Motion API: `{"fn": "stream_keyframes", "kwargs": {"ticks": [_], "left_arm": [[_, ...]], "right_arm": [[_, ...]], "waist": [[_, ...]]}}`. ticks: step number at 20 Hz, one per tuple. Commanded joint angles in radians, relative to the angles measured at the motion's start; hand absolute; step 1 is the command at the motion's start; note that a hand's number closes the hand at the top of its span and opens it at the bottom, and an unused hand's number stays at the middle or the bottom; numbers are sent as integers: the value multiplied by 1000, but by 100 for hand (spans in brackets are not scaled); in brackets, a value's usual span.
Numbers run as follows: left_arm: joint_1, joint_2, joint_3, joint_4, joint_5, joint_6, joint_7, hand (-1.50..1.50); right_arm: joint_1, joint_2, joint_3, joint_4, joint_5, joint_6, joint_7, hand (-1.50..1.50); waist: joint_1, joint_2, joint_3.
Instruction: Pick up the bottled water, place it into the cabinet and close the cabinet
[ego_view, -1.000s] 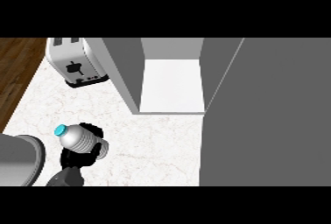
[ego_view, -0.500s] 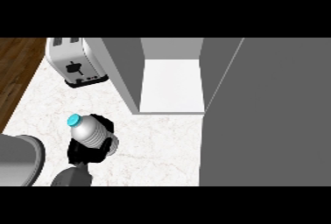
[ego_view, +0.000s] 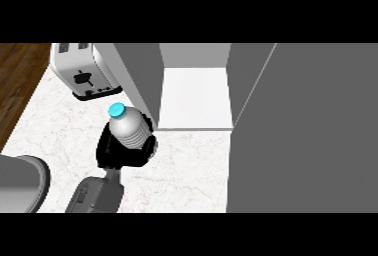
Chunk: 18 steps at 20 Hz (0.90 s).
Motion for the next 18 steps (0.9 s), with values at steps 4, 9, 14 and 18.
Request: {"fn": "stream_keyframes", "kwargs": {"ticks": [4,9,14,18], "left_arm": [[-172,-1,-98,46,14,192,43,150],[-317,-1,-158,57,-74,380,64,150],[-450,0,-205,191,-83,480,37,150],[-511,0,-211,229,-130,548,101,150]], "right_arm": [[-40,-14,-26,42,-29,0,-18,-150],[-47,12,13,22,-16,-36,16,-150],[-21,9,37,-11,-16,-35,20,-150],[-99,-8,-21,68,-46,-16,14,-150]], "waist": [[-3,2,0],[-7,2,0],[-29,5,0],[-25,7,0]]}}
